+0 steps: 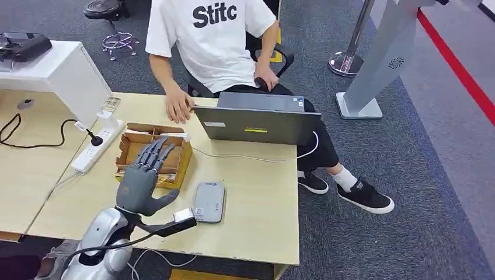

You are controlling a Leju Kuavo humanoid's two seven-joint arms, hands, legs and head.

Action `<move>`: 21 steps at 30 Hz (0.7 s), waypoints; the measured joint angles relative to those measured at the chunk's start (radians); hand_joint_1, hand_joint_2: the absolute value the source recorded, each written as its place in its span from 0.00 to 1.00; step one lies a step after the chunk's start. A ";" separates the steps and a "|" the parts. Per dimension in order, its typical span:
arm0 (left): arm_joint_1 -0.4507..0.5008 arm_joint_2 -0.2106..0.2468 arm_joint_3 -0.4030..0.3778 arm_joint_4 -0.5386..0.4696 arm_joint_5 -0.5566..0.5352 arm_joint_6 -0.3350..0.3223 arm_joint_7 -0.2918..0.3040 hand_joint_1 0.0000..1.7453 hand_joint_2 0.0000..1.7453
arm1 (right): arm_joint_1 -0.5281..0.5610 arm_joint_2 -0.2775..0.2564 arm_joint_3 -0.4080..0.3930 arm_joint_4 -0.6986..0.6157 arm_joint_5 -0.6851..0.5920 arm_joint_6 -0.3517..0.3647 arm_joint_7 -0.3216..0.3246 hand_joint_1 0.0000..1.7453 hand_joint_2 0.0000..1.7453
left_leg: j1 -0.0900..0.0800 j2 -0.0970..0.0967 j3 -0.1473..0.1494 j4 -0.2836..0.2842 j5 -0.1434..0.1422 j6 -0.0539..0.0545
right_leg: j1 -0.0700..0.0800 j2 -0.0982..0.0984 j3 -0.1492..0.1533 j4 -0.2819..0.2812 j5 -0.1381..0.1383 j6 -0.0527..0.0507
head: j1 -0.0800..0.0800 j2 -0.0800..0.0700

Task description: Pass the card to the sensor for recognition and then transmit it.

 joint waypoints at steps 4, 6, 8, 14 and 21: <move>-0.008 0.018 -0.010 0.024 -0.080 -0.006 0.044 0.00 1.00 | 0.000 0.000 -0.003 0.000 0.011 0.002 0.001 0.00 1.00 | 0.000 0.000 0.000 0.000 0.000 0.000 | 0.000 0.000 0.000 0.000 0.000 0.000 | 0.000 0.000; -0.019 0.028 -0.010 0.052 -0.117 -0.003 0.067 0.00 1.00 | 0.000 0.000 -0.005 0.000 0.016 0.003 0.001 0.00 1.00 | 0.000 0.000 0.000 0.000 0.000 0.000 | 0.000 0.000 0.000 0.000 0.000 0.000 | 0.000 0.000; -0.033 0.039 -0.010 0.090 -0.170 0.003 0.097 0.00 1.00 | 0.000 0.000 -0.008 0.000 0.023 0.008 0.001 0.00 1.00 | 0.000 0.000 0.000 0.000 0.000 0.000 | 0.000 0.000 0.000 0.000 0.000 0.000 | 0.000 0.000; -0.071 0.066 -0.010 0.187 -0.226 0.026 0.126 0.00 1.00 | 0.000 0.000 -0.009 0.000 0.031 0.014 0.000 0.00 1.00 | 0.000 0.000 0.000 0.000 0.000 0.000 | 0.000 0.000 0.000 0.000 0.000 0.000 | 0.000 0.000; -0.099 0.076 -0.010 0.263 -0.247 0.048 0.136 0.00 1.00 | 0.000 0.000 -0.009 0.000 0.043 0.013 0.004 0.00 1.00 | 0.000 0.000 0.000 0.000 0.000 0.000 | 0.000 0.000 0.000 0.000 0.000 0.000 | 0.000 0.000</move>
